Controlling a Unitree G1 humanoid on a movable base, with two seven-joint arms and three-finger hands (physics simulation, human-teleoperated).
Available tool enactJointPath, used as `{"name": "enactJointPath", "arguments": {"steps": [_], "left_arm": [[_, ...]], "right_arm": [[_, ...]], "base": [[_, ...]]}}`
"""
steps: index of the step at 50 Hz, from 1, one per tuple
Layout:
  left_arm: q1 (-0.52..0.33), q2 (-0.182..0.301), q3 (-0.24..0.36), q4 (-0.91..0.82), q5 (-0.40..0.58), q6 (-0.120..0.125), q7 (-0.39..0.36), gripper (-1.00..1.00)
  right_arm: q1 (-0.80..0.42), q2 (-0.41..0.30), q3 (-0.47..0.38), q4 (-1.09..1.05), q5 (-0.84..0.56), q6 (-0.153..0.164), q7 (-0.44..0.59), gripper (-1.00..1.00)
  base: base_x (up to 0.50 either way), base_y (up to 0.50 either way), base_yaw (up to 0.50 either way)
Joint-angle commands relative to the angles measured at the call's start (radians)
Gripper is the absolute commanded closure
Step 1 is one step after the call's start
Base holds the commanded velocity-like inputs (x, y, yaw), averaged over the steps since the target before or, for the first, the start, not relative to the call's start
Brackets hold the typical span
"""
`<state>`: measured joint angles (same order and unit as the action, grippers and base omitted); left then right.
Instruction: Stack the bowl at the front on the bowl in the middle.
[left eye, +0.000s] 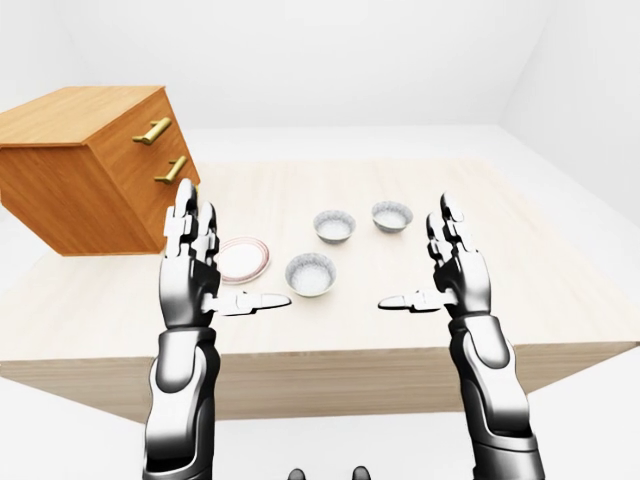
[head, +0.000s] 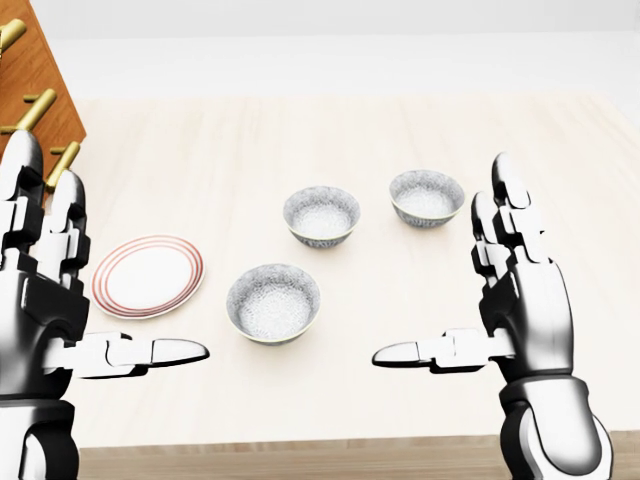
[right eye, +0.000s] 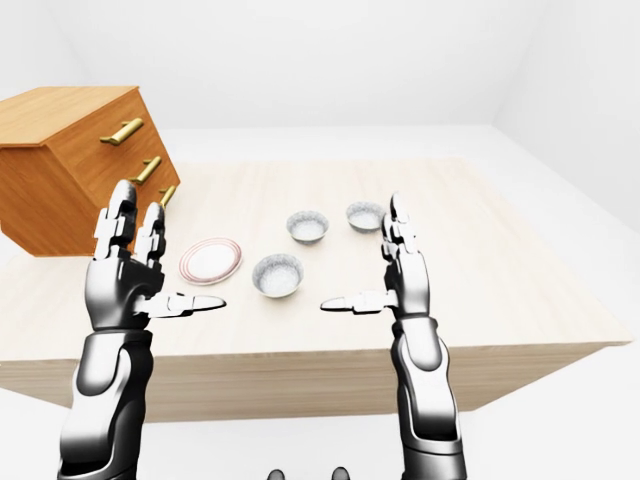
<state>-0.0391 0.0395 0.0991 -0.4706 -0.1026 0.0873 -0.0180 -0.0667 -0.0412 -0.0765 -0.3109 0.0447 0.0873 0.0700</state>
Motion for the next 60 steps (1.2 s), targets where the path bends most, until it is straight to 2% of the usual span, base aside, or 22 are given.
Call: {"name": "enactJointPath", "arguments": {"steps": [1,7,19,21,23,24,28,29,30,31,32,37,40,44,46,48,49,52,55,57,58,60], "left_arm": [[0.003,-0.003,-0.001,-0.018,-0.004,0.000,0.002,-1.00],[0.015,-0.010,-0.017,-0.005,0.005,0.000,0.000,-1.00],[0.019,-0.007,-0.004,0.032,-0.003,0.000,-0.006,-1.00],[0.019,-0.007,-0.003,0.037,-0.004,0.000,-0.007,-1.00],[0.021,-0.007,-0.003,0.052,0.000,0.000,-0.009,-1.00],[0.021,-0.006,-0.004,0.054,0.002,0.000,-0.009,-1.00],[0.019,-0.005,-0.004,0.059,0.005,0.000,-0.008,-1.00],[0.019,-0.005,-0.004,0.061,0.007,0.000,-0.009,-1.00],[0.018,-0.005,-0.004,0.063,0.007,0.000,-0.009,-1.00],[0.017,-0.005,-0.003,0.065,0.007,0.000,-0.009,-1.00],[0.016,-0.005,-0.003,0.070,0.009,0.000,-0.009,-1.00],[0.014,-0.003,-0.003,0.077,0.013,0.000,-0.009,-1.00],[0.013,-0.004,-0.003,0.082,0.015,0.000,-0.010,-1.00],[0.014,-0.005,-0.007,0.099,0.019,0.000,-0.010,-1.00],[0.010,-0.004,-0.005,0.105,0.019,0.000,-0.009,-1.00],[0.008,-0.005,-0.004,0.110,0.018,0.000,-0.007,-1.00],[0.008,-0.005,-0.005,0.116,0.017,0.000,-0.007,-1.00],[0.009,-0.005,-0.006,0.127,0.018,0.000,-0.007,-1.00],[0.004,-0.001,-0.001,0.126,0.015,0.000,-0.006,-1.00],[0.001,0.000,0.003,0.121,0.011,0.000,-0.005,-1.00],[0.000,0.000,0.003,0.122,0.011,0.000,-0.005,-1.00],[-0.002,0.000,0.004,0.128,0.010,0.000,-0.004,-1.00]], "right_arm": [[-0.001,-0.008,-0.014,-0.049,0.006,0.000,0.004,-1.00],[-0.002,-0.007,-0.011,-0.048,0.003,0.000,0.002,-1.00],[-0.012,-0.008,-0.011,-0.016,-0.012,0.000,-0.006,-1.00],[-0.014,-0.008,-0.011,-0.011,-0.013,0.000,-0.006,-1.00],[-0.034,-0.021,-0.018,0.017,-0.073,0.000,-0.043,-1.00],[-0.035,-0.020,-0.021,0.023,-0.056,-0.013,-0.029,-1.00],[-0.041,-0.021,-0.032,0.027,-0.021,-0.011,-0.020,-1.00],[-0.037,-0.023,-0.027,0.035,-0.021,-0.034,-0.008,-1.00],[-0.029,-0.035,-0.015,0.044,-0.051,-0.080,0.015,-1.00],[-0.016,-0.031,-0.011,0.034,-0.042,-0.079,0.036,-1.00],[-0.010,-0.027,-0.010,0.017,-0.034,-0.046,0.047,-1.00],[-0.014,-0.023,-0.014,0.009,-0.038,-0.039,0.058,-1.00],[-0.032,-0.032,-0.029,0.031,-0.057,-0.064,0.041,-1.00],[-0.039,-0.039,-0.043,0.006,-0.040,-0.031,0.052,-1.00],[-0.045,-0.041,-0.045,0.007,-0.051,-0.030,0.044,-1.00],[-0.061,-0.043,-0.051,0.027,-0.055,-0.043,0.031,-1.00],[-0.073,-0.040,-0.056,0.048,-0.069,-0.072,0.003,-1.00],[-0.084,-0.045,-0.052,0.071,-0.066,-0.064,0.003,-1.00],[-0.096,-0.053,-0.043,0.101,-0.137,-0.085,-0.040,-1.00],[-0.105,-0.054,-0.038,0.120,-0.149,-0.074,-0.042,-1.00],[-0.112,-0.055,-0.036,0.146,-0.178,-0.103,-0.066,-1.00],[-0.112,-0.052,-0.034,0.170,-0.164,-0.129,-0.056,-1.00]], "base": [[-0.11,-0.50,0.00],[-0.11,-0.50,0.00],[-0.11,-0.50,0.00],[-0.11,-0.32,0.00],[-0.04,-0.08,0.00],[0.00,0.00,0.00],[0.00,0.00,0.00],[0.00,0.00,0.00],[0.00,0.00,0.00],[0.00,0.00,0.00],[0.00,0.00,0.00],[0.00,0.00,0.00],[0.09,0.00,0.15],[0.28,0.01,0.47],[0.28,0.02,0.48],[0.28,0.02,0.47],[0.28,0.03,0.47],[0.19,0.02,0.31],[0.00,0.00,0.00],[0.00,0.00,0.00],[0.00,0.00,0.00],[0.00,0.00,0.00]]}}
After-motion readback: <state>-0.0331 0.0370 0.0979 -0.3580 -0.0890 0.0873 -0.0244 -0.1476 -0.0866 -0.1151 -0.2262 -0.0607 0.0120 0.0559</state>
